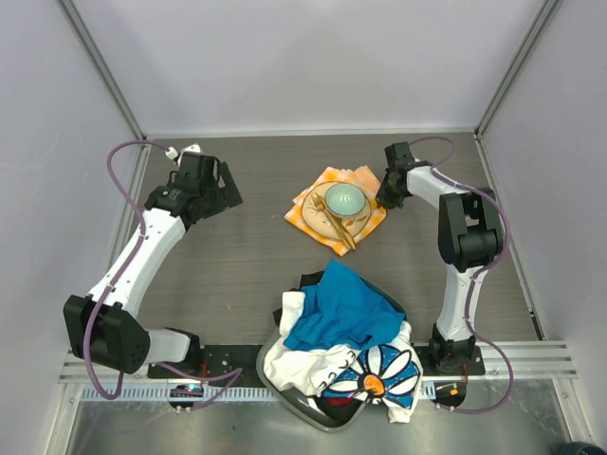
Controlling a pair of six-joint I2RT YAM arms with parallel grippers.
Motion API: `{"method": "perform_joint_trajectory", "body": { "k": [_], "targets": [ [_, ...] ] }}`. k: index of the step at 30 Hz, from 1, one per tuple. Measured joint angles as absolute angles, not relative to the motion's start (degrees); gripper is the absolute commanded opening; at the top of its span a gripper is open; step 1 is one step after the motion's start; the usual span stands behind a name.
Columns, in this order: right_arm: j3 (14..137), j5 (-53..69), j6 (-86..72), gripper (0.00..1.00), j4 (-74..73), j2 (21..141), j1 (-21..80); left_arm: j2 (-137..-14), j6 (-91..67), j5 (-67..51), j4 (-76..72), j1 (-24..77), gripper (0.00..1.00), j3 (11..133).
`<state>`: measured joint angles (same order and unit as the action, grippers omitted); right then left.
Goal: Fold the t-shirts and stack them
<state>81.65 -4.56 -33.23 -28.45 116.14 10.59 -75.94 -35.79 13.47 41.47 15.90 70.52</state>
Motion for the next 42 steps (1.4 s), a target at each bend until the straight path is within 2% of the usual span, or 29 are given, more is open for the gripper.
{"method": "perform_joint_trajectory", "body": {
  "k": [21,35,38,39,40,42],
  "targets": [
    [108.5,-5.1,-38.7,0.01,-33.8,133.6,-3.9,-76.7,-35.8,13.5,41.4,15.9,1.00,69.7],
    [111.7,-6.5,-46.2,0.01,-34.4,135.5,-7.5,-78.0,-35.7,13.5,41.4,15.9,1.00,69.3],
    [112.0,-7.7,-46.8,0.19,-34.6,135.7,-7.6,-78.0,-35.6,13.5,41.4,15.9,1.00,69.2],
    [112.0,-7.9,-46.9,0.48,-34.6,135.7,-7.7,-78.0,-35.6,13.5,41.4,15.9,1.00,69.2],
    [112.0,-8.5,-46.9,0.62,-34.5,135.7,-7.7,-78.0,-35.6,13.5,41.4,15.9,1.00,69.2],
    [112.0,-10.2,-47.1,0.78,-33.6,135.5,-7.8,-78.0,-35.6,13.5,41.4,15.9,1.00,69.2]
  ]
}}
